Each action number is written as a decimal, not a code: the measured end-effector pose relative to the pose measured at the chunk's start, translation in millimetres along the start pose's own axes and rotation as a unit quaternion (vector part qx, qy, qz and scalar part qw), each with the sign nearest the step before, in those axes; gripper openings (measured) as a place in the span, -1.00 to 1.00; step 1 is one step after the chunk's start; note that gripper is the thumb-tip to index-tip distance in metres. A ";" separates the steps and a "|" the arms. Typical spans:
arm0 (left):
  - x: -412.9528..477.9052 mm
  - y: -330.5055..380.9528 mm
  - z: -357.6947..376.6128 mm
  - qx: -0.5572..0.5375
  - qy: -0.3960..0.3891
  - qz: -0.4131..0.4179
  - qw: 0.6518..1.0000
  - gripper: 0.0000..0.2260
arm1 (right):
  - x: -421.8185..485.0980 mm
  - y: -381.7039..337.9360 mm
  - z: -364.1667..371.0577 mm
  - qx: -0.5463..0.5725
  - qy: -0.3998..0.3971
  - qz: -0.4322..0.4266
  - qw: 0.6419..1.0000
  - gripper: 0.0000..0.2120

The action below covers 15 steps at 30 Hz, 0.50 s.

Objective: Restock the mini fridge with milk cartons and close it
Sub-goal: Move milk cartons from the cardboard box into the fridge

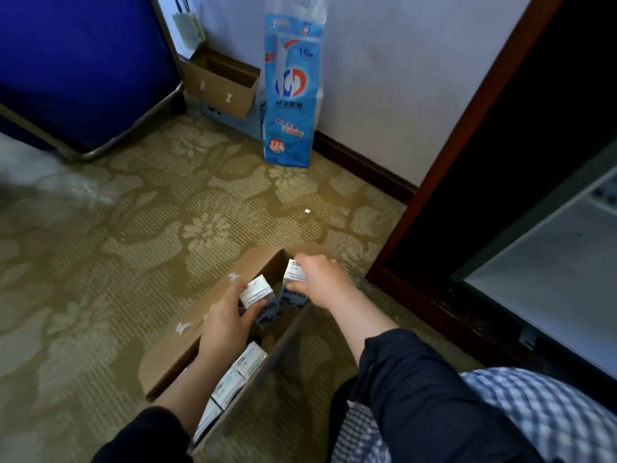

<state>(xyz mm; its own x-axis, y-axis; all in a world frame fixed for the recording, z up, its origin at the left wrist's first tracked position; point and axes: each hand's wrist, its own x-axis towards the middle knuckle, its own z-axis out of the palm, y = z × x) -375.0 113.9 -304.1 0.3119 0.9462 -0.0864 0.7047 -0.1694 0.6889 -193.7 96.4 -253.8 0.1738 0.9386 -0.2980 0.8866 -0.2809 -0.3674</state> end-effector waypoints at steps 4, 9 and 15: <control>11.2 38.4 -13.1 -0.023 0.010 0.046 0.999 -0.70 | -17.5 14.7 -46.5 0.070 0.039 0.007 0.997 -0.68; 19.0 97.9 -29.1 -0.049 -0.004 0.120 0.992 -0.76 | -47.7 33.5 -104.4 0.112 0.105 0.005 0.988 -0.74; 15.3 181.9 -39.3 -0.088 -0.043 0.220 0.971 -0.78 | -102.3 67.3 -170.4 0.104 0.183 0.008 0.978 -0.78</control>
<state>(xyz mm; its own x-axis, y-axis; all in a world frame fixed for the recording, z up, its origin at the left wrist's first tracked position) -267.1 108.4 -151.8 0.6156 0.7649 0.1896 0.3742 -0.4955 0.7839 -78.8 15.6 -97.9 0.3625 0.9318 0.0164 0.7833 -0.2951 -0.5471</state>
